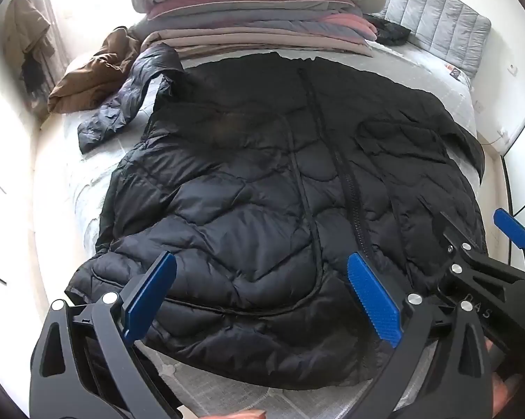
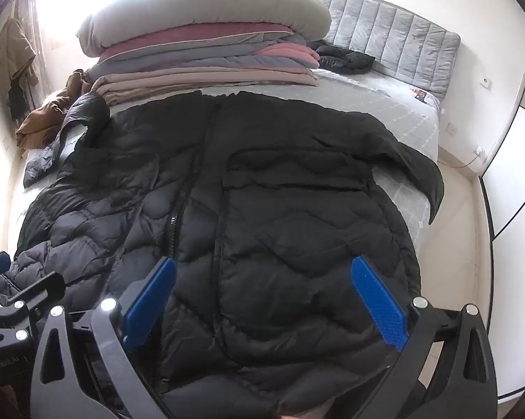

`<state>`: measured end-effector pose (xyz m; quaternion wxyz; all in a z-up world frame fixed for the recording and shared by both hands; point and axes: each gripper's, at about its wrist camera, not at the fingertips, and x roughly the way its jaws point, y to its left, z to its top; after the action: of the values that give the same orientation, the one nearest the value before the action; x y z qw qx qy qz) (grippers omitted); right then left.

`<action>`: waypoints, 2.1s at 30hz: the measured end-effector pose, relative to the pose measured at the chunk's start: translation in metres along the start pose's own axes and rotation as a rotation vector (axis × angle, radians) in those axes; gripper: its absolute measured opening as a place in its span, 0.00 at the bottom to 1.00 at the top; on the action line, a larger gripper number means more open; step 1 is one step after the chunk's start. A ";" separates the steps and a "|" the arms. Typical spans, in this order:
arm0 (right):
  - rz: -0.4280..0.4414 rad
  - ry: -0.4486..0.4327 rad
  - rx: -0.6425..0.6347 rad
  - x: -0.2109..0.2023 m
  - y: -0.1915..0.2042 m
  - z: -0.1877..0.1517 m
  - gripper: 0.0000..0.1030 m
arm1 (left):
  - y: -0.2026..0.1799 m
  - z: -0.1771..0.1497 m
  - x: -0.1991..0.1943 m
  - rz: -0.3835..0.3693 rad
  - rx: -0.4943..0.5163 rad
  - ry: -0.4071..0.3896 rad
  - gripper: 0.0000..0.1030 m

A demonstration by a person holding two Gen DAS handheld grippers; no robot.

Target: Fold large clothes

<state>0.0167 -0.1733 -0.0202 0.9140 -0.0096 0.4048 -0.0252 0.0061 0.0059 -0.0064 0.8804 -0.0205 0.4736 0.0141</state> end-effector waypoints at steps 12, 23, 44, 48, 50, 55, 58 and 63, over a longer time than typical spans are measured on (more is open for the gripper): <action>0.013 0.027 0.009 0.004 -0.001 -0.001 0.95 | 0.001 0.003 0.004 -0.002 0.001 0.007 0.92; 0.020 0.028 0.022 0.002 -0.004 0.002 0.95 | 0.000 0.004 0.004 0.008 0.002 -0.001 0.92; 0.024 0.025 0.023 0.000 -0.005 0.004 0.95 | -0.005 0.006 0.002 0.014 0.011 -0.002 0.92; 0.024 0.022 0.028 -0.002 -0.006 0.006 0.95 | -0.005 0.007 0.002 0.014 0.011 -0.003 0.92; 0.025 0.020 0.029 -0.002 -0.007 0.006 0.95 | -0.005 0.007 0.002 0.014 0.011 -0.002 0.92; 0.025 0.015 0.031 -0.003 -0.008 0.005 0.95 | -0.005 0.007 0.002 0.014 0.012 -0.002 0.92; 0.024 0.012 0.032 -0.003 -0.008 0.005 0.95 | -0.006 0.007 0.002 0.013 0.013 -0.002 0.92; 0.025 0.010 0.034 -0.003 -0.008 0.005 0.95 | -0.007 0.007 0.002 0.013 0.013 -0.001 0.92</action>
<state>0.0181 -0.1814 -0.0146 0.9122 0.0112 0.4091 -0.0206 0.0132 -0.0009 -0.0041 0.8806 -0.0118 0.4734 0.0170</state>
